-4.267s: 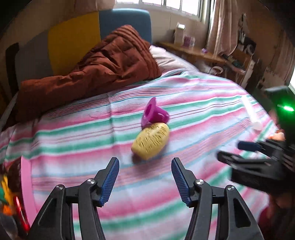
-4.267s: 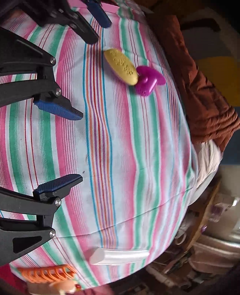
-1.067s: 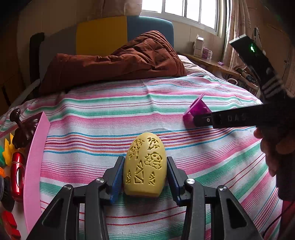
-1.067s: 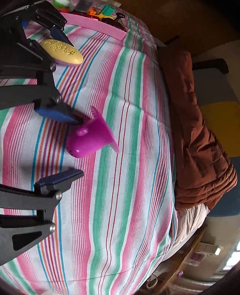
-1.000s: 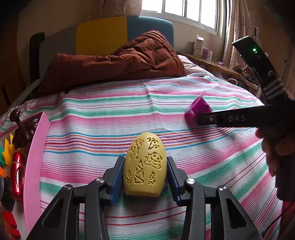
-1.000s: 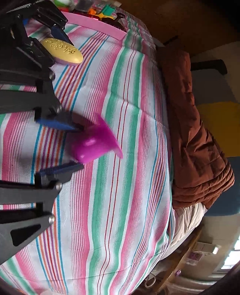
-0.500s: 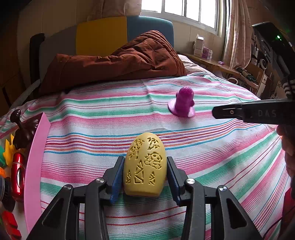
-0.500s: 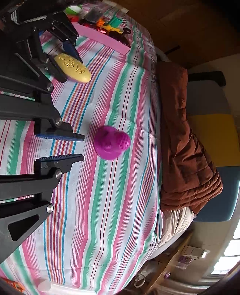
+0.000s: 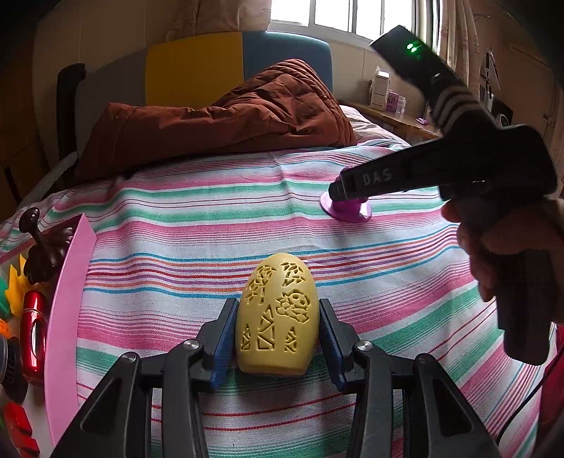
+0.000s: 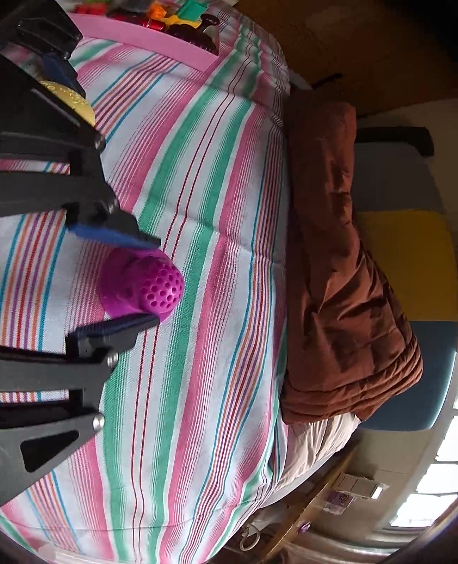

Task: Organize rigid objects
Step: 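Carry the yellow soap with the left tool while the right tool carries the magenta toy toward the tray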

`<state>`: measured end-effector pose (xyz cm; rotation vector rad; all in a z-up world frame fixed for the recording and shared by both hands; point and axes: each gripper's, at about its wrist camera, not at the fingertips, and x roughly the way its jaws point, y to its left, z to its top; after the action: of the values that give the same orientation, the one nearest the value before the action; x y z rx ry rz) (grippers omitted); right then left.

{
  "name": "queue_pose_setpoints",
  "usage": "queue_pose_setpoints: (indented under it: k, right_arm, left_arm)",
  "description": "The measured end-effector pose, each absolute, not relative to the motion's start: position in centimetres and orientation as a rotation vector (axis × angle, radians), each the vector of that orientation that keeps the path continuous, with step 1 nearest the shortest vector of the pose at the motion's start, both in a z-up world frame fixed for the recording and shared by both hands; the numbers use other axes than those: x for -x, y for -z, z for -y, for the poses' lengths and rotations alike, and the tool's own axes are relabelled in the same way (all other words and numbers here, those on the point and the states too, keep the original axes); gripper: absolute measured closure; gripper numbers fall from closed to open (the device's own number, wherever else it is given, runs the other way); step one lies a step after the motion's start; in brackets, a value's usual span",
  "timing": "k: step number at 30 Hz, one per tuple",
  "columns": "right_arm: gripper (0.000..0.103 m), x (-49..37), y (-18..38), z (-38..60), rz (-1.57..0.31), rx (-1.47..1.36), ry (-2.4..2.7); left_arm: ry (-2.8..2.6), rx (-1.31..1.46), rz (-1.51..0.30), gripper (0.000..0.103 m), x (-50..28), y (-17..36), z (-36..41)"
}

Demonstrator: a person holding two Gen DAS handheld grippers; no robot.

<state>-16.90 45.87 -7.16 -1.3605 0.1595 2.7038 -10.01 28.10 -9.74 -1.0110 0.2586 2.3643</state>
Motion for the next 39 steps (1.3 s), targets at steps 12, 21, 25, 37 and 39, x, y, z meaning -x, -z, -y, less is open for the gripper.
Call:
queue_pose_setpoints:
  k: [12, 21, 25, 37, 39]
  right_arm:
    - [0.07, 10.0, 4.5, -44.9, -0.245, 1.427, -2.635]
    - [0.07, 6.7, 6.2, -45.5, -0.426, 1.43, -2.651]
    - [0.07, 6.9, 6.0, -46.2, -0.48, 1.404, -2.66]
    - [0.07, 6.9, 4.8, -44.2, -0.39, 1.382, -2.747]
    - [0.07, 6.8, 4.8, -44.0, -0.383, 1.388, -2.748]
  left_arm:
    - [-2.362, 1.012, -0.253, 0.059, 10.0, 9.7, -28.2]
    - [-2.316, 1.06, -0.167, 0.059, 10.8, 9.2, -27.6]
    - [-2.32, 1.094, -0.1, 0.059, 10.4, 8.5, -26.3]
    - [-2.311, 1.047, -0.023, 0.059, 4.0, 5.8, -21.5]
    - [-2.317, 1.043, -0.013, 0.059, 3.1, 5.3, -20.4]
